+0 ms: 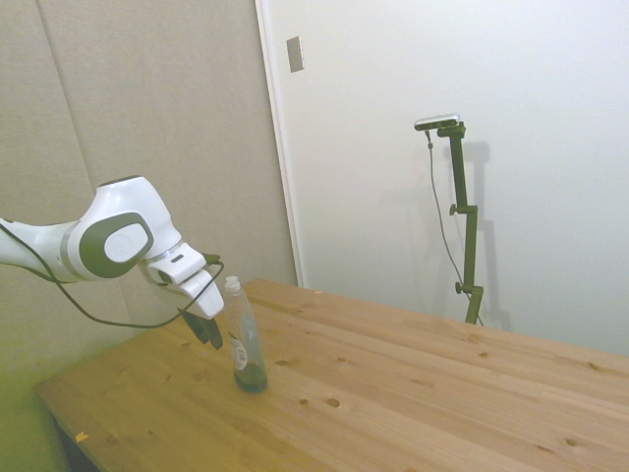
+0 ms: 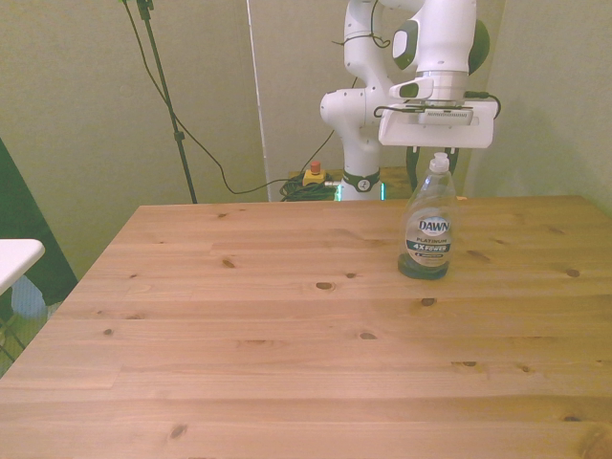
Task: Knock down the dish soap
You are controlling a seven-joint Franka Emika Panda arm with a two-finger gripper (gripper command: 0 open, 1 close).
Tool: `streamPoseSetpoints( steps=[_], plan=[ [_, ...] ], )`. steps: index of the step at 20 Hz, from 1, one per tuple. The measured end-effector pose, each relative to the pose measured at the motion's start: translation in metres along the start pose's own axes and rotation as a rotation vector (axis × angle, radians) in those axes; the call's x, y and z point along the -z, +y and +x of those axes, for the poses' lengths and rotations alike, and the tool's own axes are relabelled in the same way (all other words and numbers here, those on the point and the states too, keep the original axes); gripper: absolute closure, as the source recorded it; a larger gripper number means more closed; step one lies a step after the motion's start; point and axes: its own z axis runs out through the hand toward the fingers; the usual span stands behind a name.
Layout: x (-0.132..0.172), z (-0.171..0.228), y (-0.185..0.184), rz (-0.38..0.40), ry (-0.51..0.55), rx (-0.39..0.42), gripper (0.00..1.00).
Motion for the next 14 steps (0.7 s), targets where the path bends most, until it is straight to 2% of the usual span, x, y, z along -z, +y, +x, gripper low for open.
streamPoseSetpoints(
  steps=[14],
  plan=[
    [-0.02, 0.042, -0.04, 0.01, 0.074, -0.045, 1.0]
  ],
)
